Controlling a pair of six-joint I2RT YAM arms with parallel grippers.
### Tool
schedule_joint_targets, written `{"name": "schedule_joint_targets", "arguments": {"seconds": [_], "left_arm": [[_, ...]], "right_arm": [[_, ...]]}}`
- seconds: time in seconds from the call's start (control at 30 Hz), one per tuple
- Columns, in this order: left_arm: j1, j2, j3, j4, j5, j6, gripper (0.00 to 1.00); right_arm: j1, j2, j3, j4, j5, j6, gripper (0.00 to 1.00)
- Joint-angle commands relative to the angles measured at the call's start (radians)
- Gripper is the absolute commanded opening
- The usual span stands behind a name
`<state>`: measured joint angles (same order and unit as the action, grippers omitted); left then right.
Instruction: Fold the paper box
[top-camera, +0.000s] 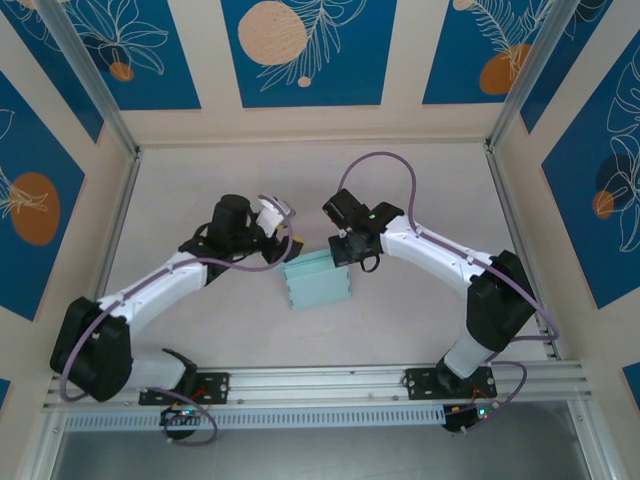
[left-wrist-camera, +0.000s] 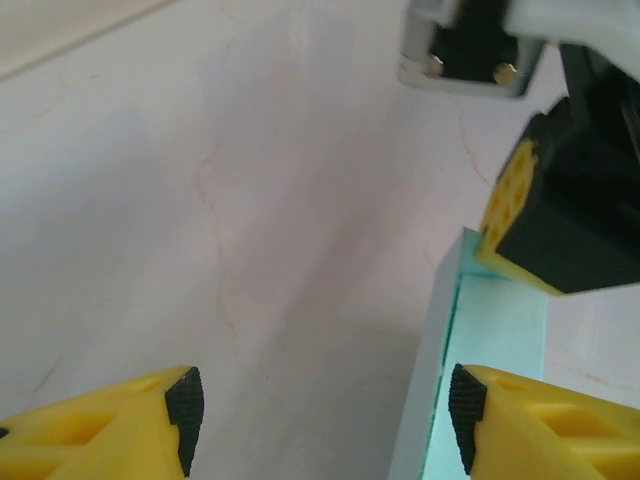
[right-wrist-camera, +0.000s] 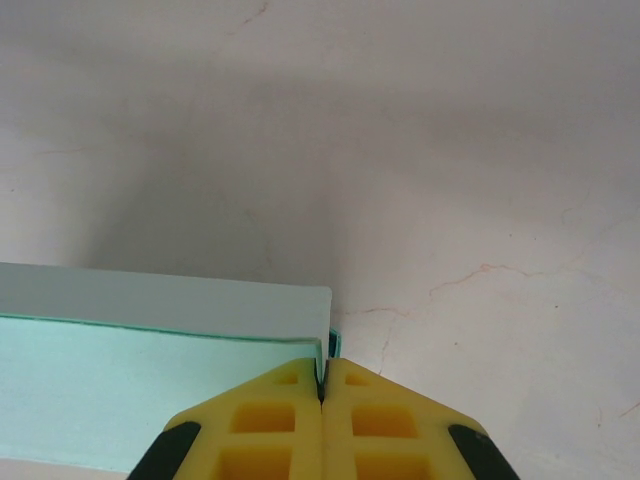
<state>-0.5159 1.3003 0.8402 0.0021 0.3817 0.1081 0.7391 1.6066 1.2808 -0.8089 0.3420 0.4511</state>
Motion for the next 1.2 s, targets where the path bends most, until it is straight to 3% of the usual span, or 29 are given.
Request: {"name": "schedule_joint_targets", "arguments": {"seconds": [0.0, 0.1, 0.33, 0.43, 0.57, 0.7, 0.97, 1.17], "left_arm": [[-0.007, -0.082, -0.013, -0.147, -0.155, -0.165, 0.66], [0.007, -0.122, 0.003, -0.308, -0.208, -0.268, 0.65], [0.006, -0.166, 0.011, -0.469, -0.097, -0.343, 0.63], [0.0, -0.177, 0.001, -0.476, -0.071, -0.354, 0.62], [-0.015, -0.174, -0.012, -0.468, -0.103, -0.35, 0.53], [-0.039, -0.151, 0.0, -0.461, -0.126, -0.33, 0.5], [-0.113, -0.101, 0.04, -0.538, -0.265, -0.294, 0.5], [-0.12, -0.105, 0.033, -0.493, -0.284, -0.318, 0.4]], "right_arm": [[0.015, -0.04, -0.016, -0.02, 0.022, 0.023, 0.0], [0.022, -0.049, -0.028, -0.015, 0.038, 0.025, 0.0], [0.031, -0.061, -0.046, 0.003, 0.056, 0.03, 0.0], [0.037, -0.061, -0.049, 0.005, 0.062, 0.034, 0.0], [0.043, -0.063, -0.047, 0.01, 0.073, 0.036, 0.0], [0.049, -0.062, -0.041, 0.005, 0.08, 0.038, 0.0], [0.054, -0.065, -0.049, 0.011, 0.083, 0.043, 0.0], [0.057, -0.071, -0.058, 0.018, 0.089, 0.046, 0.0]]}}
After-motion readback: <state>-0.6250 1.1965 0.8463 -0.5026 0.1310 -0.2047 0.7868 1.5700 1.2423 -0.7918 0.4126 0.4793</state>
